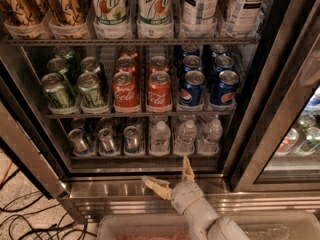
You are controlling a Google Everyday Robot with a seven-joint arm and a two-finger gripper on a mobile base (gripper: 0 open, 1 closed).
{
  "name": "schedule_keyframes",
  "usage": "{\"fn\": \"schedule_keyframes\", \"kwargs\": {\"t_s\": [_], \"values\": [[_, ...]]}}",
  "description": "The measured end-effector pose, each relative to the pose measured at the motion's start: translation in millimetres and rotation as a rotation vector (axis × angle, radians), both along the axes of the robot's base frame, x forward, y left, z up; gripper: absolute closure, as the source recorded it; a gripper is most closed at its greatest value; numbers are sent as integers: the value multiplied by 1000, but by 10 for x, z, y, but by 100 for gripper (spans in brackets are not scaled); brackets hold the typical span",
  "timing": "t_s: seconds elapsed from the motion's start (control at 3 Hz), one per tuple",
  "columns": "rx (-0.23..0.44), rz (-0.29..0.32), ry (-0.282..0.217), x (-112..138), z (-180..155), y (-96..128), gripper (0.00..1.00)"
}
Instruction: Pick water bottle from bottom shelf of fridge
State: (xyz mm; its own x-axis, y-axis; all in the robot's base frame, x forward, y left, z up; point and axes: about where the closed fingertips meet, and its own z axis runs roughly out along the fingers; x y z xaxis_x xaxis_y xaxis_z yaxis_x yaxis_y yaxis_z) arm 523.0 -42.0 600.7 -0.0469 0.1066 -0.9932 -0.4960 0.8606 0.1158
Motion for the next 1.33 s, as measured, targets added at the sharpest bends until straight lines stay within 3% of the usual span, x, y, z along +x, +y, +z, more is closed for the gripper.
{"fn": "schedule_keyframes", "kwargs": {"t_s": [0.33, 0.67, 1.33], "values": [[0, 0, 0, 0, 0, 1, 35], [0, 1, 0, 1, 1, 4, 25], [-15, 11, -4, 13, -7, 43, 14]]}}
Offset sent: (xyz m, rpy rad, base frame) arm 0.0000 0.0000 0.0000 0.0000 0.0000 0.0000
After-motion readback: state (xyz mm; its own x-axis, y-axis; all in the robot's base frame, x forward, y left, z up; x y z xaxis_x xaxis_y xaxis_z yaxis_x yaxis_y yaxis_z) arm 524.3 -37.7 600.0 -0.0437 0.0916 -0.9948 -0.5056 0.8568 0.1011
